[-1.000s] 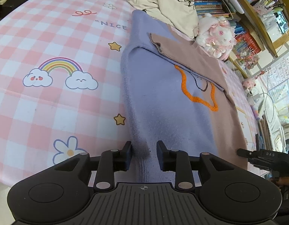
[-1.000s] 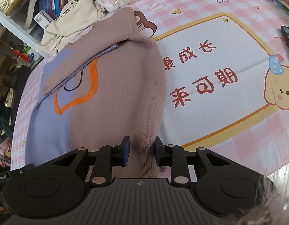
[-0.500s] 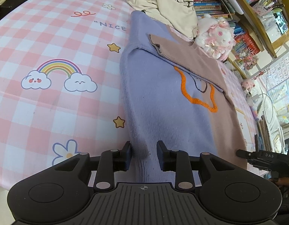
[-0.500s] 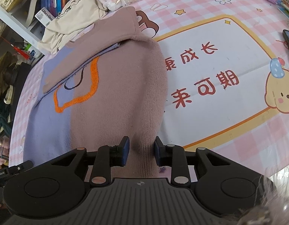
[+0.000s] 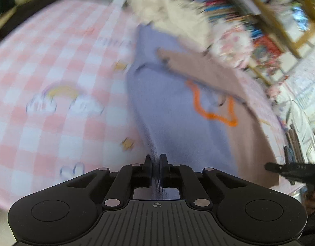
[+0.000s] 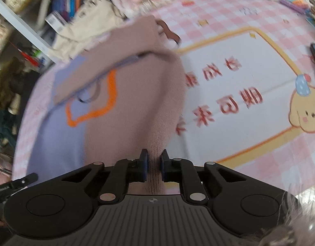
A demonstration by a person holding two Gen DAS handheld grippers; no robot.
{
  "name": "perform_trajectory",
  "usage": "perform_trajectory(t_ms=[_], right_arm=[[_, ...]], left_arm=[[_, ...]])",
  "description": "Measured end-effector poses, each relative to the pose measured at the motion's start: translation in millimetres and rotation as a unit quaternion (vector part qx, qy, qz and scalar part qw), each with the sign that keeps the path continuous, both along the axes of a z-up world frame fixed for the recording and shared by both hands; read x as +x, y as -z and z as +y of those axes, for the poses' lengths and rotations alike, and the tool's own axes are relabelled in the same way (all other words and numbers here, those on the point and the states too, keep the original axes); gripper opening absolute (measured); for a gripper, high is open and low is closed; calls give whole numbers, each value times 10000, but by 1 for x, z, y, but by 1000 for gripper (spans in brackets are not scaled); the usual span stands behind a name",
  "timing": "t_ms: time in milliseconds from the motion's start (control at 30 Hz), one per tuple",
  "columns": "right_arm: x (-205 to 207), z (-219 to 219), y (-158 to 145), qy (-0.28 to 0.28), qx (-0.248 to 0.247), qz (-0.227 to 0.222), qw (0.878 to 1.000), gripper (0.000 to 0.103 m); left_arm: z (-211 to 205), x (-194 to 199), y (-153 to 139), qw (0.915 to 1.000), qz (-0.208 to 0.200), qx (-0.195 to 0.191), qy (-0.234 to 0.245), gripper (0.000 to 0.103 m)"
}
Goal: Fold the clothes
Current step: 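Lift the hem with both grippers toward the collar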
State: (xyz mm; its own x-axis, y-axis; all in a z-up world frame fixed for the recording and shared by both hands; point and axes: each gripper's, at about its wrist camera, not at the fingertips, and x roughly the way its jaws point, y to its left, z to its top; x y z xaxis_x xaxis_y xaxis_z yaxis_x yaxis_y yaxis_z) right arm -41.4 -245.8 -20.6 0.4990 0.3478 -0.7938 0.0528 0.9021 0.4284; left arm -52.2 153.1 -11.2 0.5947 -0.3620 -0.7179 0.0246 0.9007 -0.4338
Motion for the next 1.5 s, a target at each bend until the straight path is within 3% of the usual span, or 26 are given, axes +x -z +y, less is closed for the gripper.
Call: perform_trajectory(t_ms=[100,267,367,500,533,967,1000,1033,1067,1267,1500], right_arm=[[2,2,-11,-101,101,-206,9997,12],[6,3,-1,-172,-144,59,9997,12],[5,-2,6,-98,-100,201,9997,12],[8,-6,13,-102,-61,340,9994,16],[8,-6,14,-108,-68,365,9993,16],[18,-9,18,-449,-82,471,9978,17],[18,-9,18,-488,-102,476,9976,15],[19,-9,18,-539,-117,472,9974,14],[19,-9,16,-588,-136,426,9973,13],[18,-8,-4,-846,-8,10,9964,12],[26,-13,7,-815,39,356,9960,12]], left_arm=[[-3,1,-10,9997,-175,-32,161,6],[8,7,12,9982,440,-385,-121,8],[12,4,18,9968,560,-517,-221,22],[9,6,23,9957,710,-536,-258,47],[8,5,24,9956,714,-539,-264,47],[4,1,25,9932,686,-651,-686,43],[3,1,25,9931,681,-636,-711,35],[2,1,25,9933,681,-581,-732,13],[-1,1,24,9937,687,-479,-750,5],[-16,-4,1,9982,185,-159,-547,5],[-11,-1,13,9946,586,-397,-757,7]])
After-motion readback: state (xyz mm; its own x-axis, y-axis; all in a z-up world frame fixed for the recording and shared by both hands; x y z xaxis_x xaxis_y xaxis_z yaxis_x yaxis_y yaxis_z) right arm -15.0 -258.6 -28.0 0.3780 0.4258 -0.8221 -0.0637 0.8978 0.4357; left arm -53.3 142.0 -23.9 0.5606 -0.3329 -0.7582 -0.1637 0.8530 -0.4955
